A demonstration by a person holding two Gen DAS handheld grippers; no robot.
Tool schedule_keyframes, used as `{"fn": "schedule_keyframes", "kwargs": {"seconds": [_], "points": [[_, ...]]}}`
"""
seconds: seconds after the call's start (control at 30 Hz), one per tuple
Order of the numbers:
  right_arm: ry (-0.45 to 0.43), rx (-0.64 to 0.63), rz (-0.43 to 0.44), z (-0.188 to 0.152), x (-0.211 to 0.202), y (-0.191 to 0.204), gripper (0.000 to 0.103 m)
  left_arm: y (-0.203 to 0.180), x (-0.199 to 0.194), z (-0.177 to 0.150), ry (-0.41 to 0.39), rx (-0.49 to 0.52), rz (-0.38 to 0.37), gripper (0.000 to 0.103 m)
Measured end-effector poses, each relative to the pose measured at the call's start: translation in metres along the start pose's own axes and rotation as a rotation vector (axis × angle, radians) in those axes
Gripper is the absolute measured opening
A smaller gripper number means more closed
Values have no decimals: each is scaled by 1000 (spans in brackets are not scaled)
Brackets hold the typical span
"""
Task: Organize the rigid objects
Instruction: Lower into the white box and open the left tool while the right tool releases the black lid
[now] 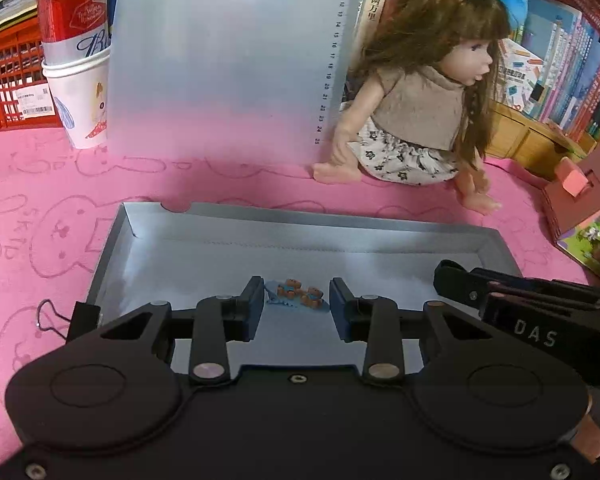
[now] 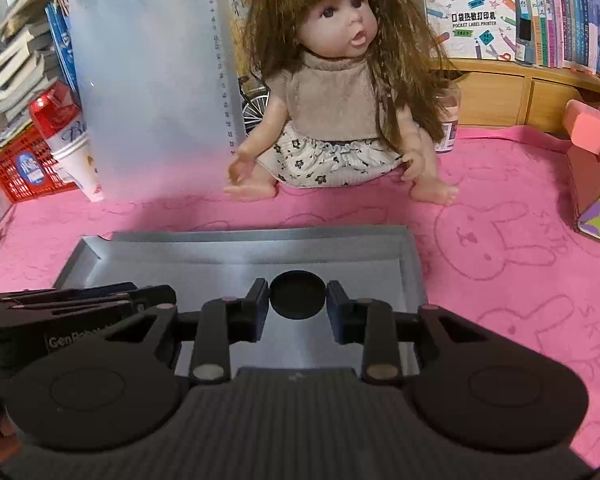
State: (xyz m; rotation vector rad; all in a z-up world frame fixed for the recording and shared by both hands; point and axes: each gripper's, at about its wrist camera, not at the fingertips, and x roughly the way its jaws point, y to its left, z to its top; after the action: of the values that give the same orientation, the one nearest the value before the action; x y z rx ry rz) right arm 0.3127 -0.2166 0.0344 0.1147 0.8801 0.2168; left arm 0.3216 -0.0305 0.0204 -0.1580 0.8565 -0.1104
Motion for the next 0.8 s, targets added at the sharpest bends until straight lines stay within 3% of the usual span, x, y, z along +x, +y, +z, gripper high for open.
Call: {"fn": "schedule_keyframes", "kwargs": {"seconds": [0.13,0.17,0.6,0.73,0.77,0.8], "points": [[10,-11,-15,0,8,1,36,-1,4,-3,-21,15,0,34],[13,-14,-18,0,9,1,36,-2,4,-3,-28,23,6,30],[13,-30,-32,-2,18,-1,37,-3,9,-5,-47,33,17,31],[3,-27,-35,-2,16,-1,42,-2,8,-4,-38,26,1,33],[1,-28,-37,-2,15,-1,55,-2,6,-4,-37,29,-5,40],[-2,-28,-38,-2,14,-1,56,-3,5,-4,-39,33,-7,43]]}}
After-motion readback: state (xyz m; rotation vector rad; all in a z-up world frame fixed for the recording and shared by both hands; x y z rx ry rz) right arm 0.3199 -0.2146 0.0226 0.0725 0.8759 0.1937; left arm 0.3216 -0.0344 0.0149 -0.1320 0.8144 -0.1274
